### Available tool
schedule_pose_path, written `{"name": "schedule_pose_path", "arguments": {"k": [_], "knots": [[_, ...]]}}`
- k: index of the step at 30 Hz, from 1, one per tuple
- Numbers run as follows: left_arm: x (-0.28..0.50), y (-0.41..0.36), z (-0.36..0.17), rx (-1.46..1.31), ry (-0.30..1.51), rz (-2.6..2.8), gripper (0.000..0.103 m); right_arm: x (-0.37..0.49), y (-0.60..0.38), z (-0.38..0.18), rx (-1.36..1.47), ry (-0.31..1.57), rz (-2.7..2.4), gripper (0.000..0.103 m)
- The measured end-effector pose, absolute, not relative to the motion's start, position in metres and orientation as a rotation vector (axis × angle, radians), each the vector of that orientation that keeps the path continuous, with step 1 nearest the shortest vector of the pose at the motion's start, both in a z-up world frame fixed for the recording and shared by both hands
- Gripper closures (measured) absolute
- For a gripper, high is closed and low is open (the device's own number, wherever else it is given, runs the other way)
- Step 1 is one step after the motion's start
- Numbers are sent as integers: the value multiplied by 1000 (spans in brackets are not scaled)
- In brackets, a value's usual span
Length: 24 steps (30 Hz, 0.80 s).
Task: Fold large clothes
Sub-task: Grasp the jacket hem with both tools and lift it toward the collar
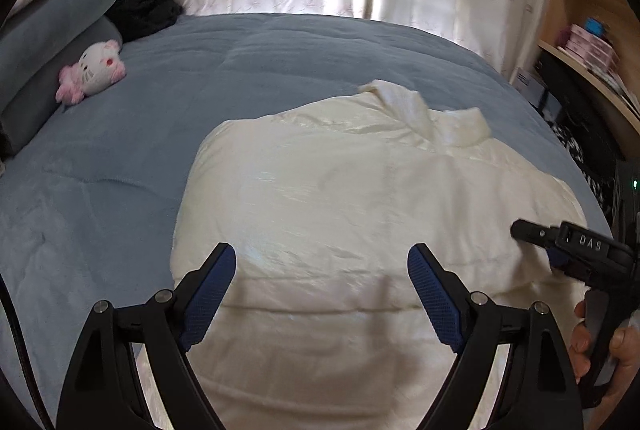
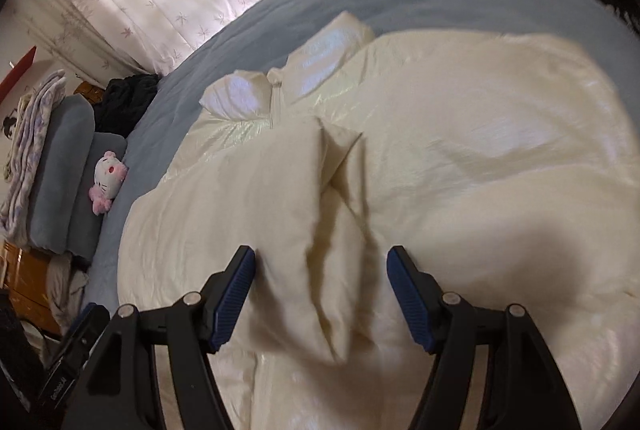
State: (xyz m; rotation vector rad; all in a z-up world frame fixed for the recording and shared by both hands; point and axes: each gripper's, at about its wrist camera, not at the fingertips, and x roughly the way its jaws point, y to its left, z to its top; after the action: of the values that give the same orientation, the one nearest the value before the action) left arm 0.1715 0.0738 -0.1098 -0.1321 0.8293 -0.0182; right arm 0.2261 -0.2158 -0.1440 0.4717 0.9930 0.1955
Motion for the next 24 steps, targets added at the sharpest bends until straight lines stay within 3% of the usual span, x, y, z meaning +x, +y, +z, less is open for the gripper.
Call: {"name": "schedule_pose_path", "arguments": {"k": [2, 3, 4, 10, 13, 20, 22, 24], "knots": [[177, 82, -114, -158, 837, 0, 16, 234, -205, -147, 465, 1001, 230, 58], [181, 87, -116, -173, 840, 9, 16, 238, -198, -145, 452, 1012, 266, 86], [184, 91, -116, -183, 841, 16, 16, 241, -188, -138, 422, 1001, 298, 93], [197, 100, -110, -193, 801, 37, 16, 222, -181, -47, 341, 708, 357, 96], [205, 97, -107, -182, 777, 40, 16, 224, -206, -30, 367, 634, 287, 96], [242, 76, -134, -104, 827, 51, 16, 245, -254, -115, 357, 869, 22, 95], [251, 69, -148, -62, 855, 66, 16, 242, -263, -143, 369, 946, -15, 85], [258, 66, -162, -38, 885, 77, 16, 235, -266, -150, 393, 949, -1, 82]]}}
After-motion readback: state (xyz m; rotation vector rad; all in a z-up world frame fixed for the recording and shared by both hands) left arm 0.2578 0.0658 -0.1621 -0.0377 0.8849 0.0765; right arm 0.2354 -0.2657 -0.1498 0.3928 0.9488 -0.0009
